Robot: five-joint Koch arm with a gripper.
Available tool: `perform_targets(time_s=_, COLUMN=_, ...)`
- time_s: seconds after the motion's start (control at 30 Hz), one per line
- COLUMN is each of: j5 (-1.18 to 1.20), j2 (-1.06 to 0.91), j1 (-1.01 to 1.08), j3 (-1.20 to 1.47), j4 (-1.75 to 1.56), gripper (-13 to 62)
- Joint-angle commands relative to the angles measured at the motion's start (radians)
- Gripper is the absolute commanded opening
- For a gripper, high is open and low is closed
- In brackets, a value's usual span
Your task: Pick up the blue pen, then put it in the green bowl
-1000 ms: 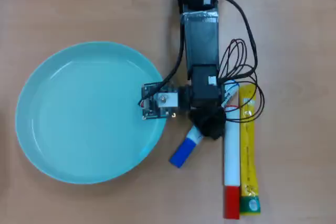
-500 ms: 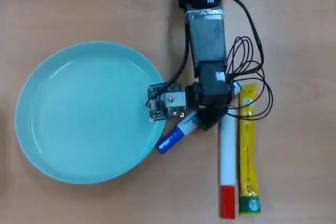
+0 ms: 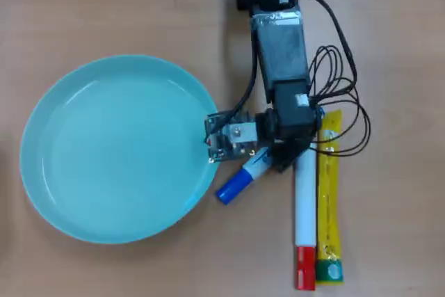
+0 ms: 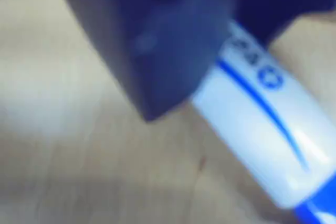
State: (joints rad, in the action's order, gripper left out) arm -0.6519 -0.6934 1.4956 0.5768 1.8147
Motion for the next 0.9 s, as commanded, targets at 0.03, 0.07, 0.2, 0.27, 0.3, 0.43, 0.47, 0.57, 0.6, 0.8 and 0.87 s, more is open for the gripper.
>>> perform_targets(time_s=0.03, j5=-0.003, j2=-0.075, j1=-0.026, j3=-0.041, j4=0.107, gripper=-7.2)
perform_targets(time_s=0.07, j5=-0.002, j2=-0.103, j1=-0.029, j3=-0.038, j4=0.109, gripper=-7.2)
perform_targets(time_s=0.2, j5=-0.002, j2=-0.190, j1=-0.037, j3=-0.020, j4=0.112, gripper=-7.2)
perform_targets(time_s=0.27, j5=0.002, j2=-0.239, j1=-0.046, j3=-0.011, j4=0.112, gripper=-7.2)
perform_targets(time_s=0.3, j5=0.003, j2=-0.265, j1=-0.048, j3=-0.009, j4=0.112, gripper=-7.2)
perform_targets(time_s=0.43, j5=0.023, j2=-0.379, j1=-0.061, j3=-0.008, j4=0.112, gripper=-7.2)
perform_targets(time_s=0.47, j5=0.032, j2=-0.403, j1=-0.069, j3=-0.008, j4=0.112, gripper=-7.2)
perform_targets(time_s=0.57, j5=0.064, j2=-0.469, j1=-0.091, j3=-0.009, j4=0.112, gripper=-7.2)
perform_targets(time_s=0.6, j5=0.072, j2=-0.491, j1=-0.103, j3=-0.012, j4=0.112, gripper=-7.2)
perform_targets(time_s=0.8, j5=0.133, j2=-0.638, j1=-0.132, j3=-0.025, j4=0.107, gripper=-7.4)
perform_targets(time_s=0.87, j5=0.160, j2=-0.683, j1=-0.127, j3=-0.018, j4=0.109, gripper=-7.4)
